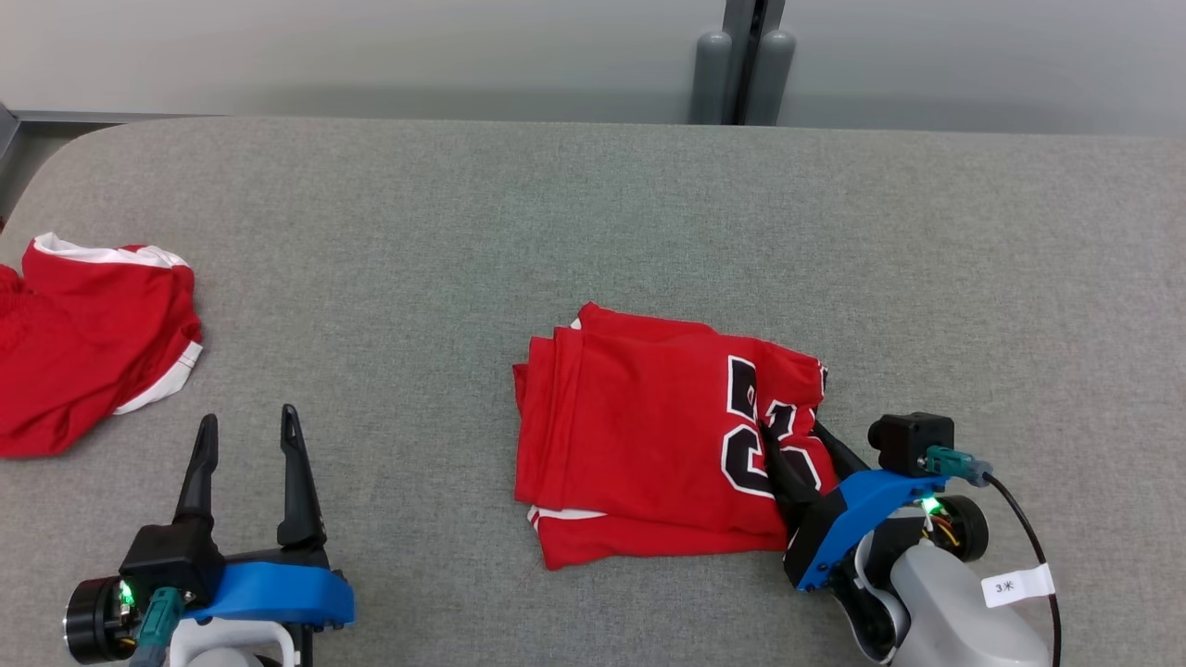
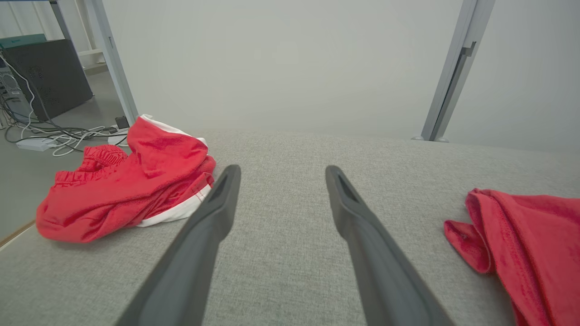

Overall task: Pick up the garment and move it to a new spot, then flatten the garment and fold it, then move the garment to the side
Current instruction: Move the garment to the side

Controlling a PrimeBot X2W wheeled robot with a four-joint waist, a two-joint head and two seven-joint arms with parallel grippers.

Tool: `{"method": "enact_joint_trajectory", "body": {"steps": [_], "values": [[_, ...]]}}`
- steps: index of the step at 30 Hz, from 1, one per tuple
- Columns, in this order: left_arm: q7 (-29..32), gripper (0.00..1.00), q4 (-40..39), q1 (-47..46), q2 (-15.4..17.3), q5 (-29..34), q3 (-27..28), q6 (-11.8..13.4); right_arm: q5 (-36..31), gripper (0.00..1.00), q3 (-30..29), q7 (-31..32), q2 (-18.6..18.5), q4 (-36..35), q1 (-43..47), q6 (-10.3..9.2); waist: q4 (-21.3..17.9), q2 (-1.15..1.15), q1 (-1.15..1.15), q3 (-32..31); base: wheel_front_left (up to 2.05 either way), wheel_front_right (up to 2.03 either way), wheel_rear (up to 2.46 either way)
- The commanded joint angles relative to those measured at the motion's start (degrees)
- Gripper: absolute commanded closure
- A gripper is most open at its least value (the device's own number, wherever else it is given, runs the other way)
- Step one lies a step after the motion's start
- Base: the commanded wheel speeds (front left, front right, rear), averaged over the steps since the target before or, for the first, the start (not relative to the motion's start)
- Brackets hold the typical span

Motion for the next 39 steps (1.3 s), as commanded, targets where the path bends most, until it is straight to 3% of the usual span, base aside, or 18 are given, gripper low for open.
{"method": "enact_joint_trajectory", "body": {"steps": [1,4,9,19,24,31,36,39], "values": [[-0.1,0.00,0.1,-0.6,0.1,-0.2,-0.1,-0.2,1.0,1.00,1.5,0.6,0.8,1.5,0.5,0.17,0.0,0.00,0.00,0.1,0.00,0.00,0.00],[-0.1,0.00,0.1,-0.6,0.1,-0.3,0.1,-0.2,1.8,1.00,2.5,-0.6,0.5,1.8,-0.6,0.15,-0.3,0.00,0.00,0.2,0.00,0.00,0.00],[-0.1,0.00,-0.8,-1.0,0.0,-0.4,0.0,-0.5,0.4,1.00,3.9,-3.0,-3.1,0.6,-5.6,0.10,-0.9,0.00,0.00,1.1,0.00,0.00,0.00],[-0.1,0.00,-7.1,-6.0,0.0,1.3,-0.8,-1.3,-3.9,1.00,7.6,-3.2,-14.4,-1.1,-20.8,0.10,-3.2,0.00,0.00,9.5,0.00,0.00,0.00],[-0.1,0.00,-10.4,-9.2,0.8,2.3,-0.8,-1.5,-3.5,1.00,8.4,-1.9,-21.4,-1.6,-28.3,0.09,-6.3,0.00,0.00,15.3,0.00,0.00,0.00],[-0.1,0.00,-15.0,-11.4,2.7,3.6,-0.5,-1.6,-1.4,1.00,8.0,-1.8,-28.3,-1.4,-34.4,0.09,-11.9,0.00,0.00,20.7,0.00,0.00,0.00],[-0.1,0.00,-18.0,-12.1,4.2,4.3,-0.4,-1.6,0.6,1.00,7.9,-1.2,-31.9,-0.5,-38.0,0.10,-15.1,0.00,0.00,23.2,0.00,0.00,0.00],[-0.1,0.00,-19.6,-11.7,4.6,4.7,-0.2,-1.2,1.4,1.00,8.1,-0.8,-32.2,0.1,-39.7,0.10,-16.2,0.00,0.00,23.8,0.00,0.00,0.00]]}}
